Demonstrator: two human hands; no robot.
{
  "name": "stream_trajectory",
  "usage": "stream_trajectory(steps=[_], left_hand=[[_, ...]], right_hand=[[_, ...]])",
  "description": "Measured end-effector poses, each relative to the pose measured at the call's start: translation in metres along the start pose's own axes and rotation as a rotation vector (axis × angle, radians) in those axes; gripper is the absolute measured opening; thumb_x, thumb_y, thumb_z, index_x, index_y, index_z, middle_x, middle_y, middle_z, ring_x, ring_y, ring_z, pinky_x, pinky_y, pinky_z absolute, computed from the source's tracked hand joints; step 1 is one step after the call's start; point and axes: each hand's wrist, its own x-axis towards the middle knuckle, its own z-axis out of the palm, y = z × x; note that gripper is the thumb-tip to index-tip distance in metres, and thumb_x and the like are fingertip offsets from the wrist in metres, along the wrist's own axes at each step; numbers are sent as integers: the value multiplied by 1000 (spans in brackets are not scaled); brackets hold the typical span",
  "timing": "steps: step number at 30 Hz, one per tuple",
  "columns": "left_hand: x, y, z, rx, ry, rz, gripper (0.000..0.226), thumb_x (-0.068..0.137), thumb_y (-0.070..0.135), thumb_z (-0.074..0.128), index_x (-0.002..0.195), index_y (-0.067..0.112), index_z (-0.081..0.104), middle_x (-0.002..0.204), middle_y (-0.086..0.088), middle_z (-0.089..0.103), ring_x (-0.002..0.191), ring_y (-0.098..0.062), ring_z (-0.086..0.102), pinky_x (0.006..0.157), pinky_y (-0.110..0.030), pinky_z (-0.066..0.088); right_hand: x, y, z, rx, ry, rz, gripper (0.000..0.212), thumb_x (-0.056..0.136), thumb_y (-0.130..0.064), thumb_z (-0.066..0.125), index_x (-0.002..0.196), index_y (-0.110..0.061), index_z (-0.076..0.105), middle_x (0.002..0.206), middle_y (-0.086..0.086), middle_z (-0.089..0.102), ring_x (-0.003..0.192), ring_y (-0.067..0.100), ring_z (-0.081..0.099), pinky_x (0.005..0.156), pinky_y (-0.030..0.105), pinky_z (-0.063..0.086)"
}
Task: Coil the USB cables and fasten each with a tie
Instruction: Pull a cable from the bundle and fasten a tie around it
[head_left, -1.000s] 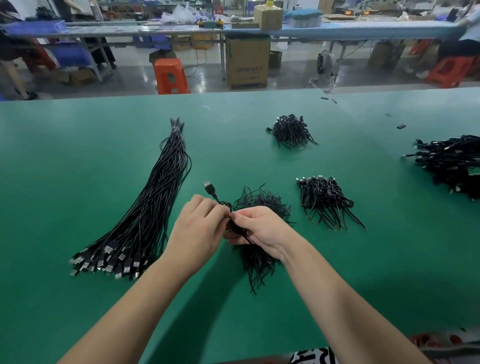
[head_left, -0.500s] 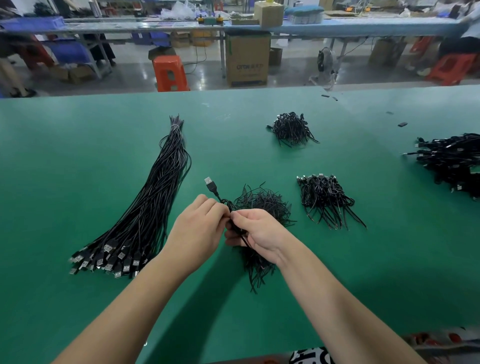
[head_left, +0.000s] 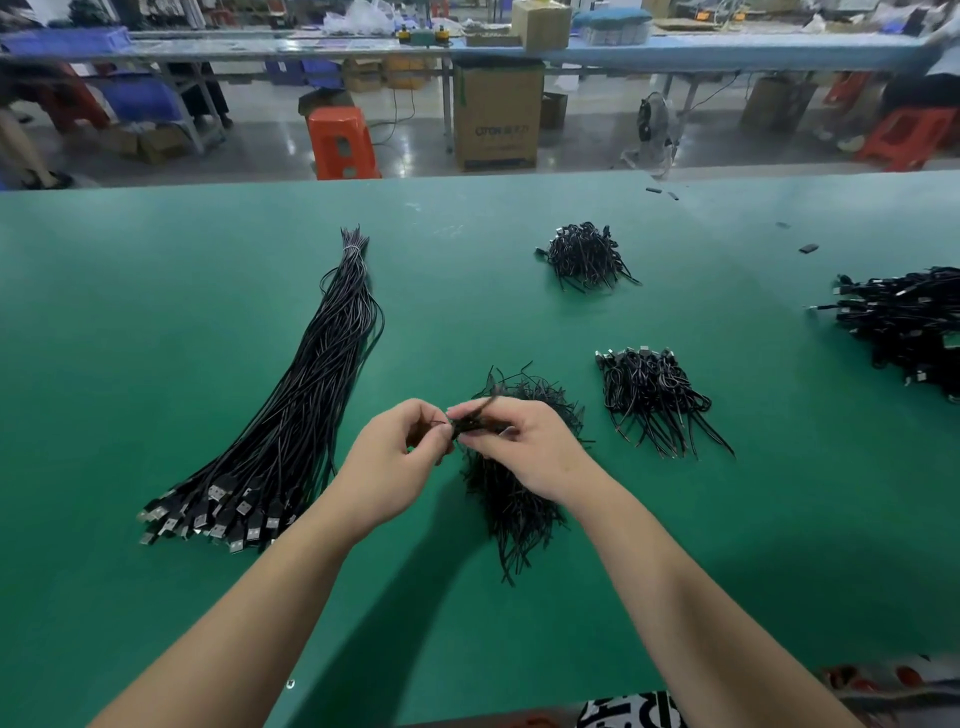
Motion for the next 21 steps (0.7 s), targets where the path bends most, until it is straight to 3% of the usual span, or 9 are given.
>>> stream_trajectory(steps=[3, 7, 10, 13, 16, 19, 21], left_hand=[[0, 2, 0, 117, 27, 61, 14, 96, 17, 61, 83, 20, 59, 64, 12, 57, 53, 0, 47, 55, -16, 36], [-4, 3, 1, 329, 98, 217, 13, 96, 13, 60, 86, 18, 53, 72, 8, 56, 63, -7, 49, 59, -20, 39], [-8, 3, 2, 716, 141, 507, 15, 84, -2, 67, 84, 10, 57, 76, -2, 55, 70, -27, 54, 63, -38, 44], [-8, 0, 0, 921, 182, 680, 19, 72, -6, 73, 79, 7, 61, 72, -7, 56, 65, -31, 53, 59, -40, 43], [-10, 1, 1, 742, 177, 580, 7, 85, 0, 64, 84, 6, 62, 75, -6, 58, 68, -31, 56, 61, -42, 47], [-8, 2, 0, 388, 147, 265, 9, 97, 12, 57, 88, 15, 59, 75, 6, 61, 67, -9, 53, 64, -25, 42], [-4, 1, -2, 216, 99, 109, 13, 96, 15, 60, 84, 19, 59, 66, 9, 59, 58, -4, 49, 57, -17, 36]], right_hand=[[-1, 0, 3, -29, -10, 53, 13, 94, -17, 67, 94, -28, 74, 79, -12, 70, 69, 4, 59, 72, 33, 52], [-5, -2, 7, 33, -39, 142, 25, 100, -19, 60, 76, -22, 68, 60, -4, 60, 57, 9, 56, 63, 26, 50], [-4, -4, 11, 164, -56, 253, 27, 102, -20, 57, 81, -12, 72, 59, -3, 59, 52, 11, 50, 57, 23, 48], [-2, -8, 13, 349, -44, 359, 12, 101, -19, 59, 99, -14, 69, 75, 5, 68, 49, 11, 48, 49, 23, 46], [0, -7, 10, 405, -1, 366, 13, 103, -19, 55, 114, -16, 60, 76, 10, 71, 53, 16, 52, 50, 23, 47], [-2, -7, 9, 465, -51, 258, 18, 104, -6, 49, 112, -13, 63, 83, 9, 72, 61, 13, 60, 61, 25, 54], [-1, -6, 8, 429, -63, 192, 20, 98, 1, 58, 109, -13, 67, 84, 4, 69, 68, 11, 63, 68, 24, 56]])
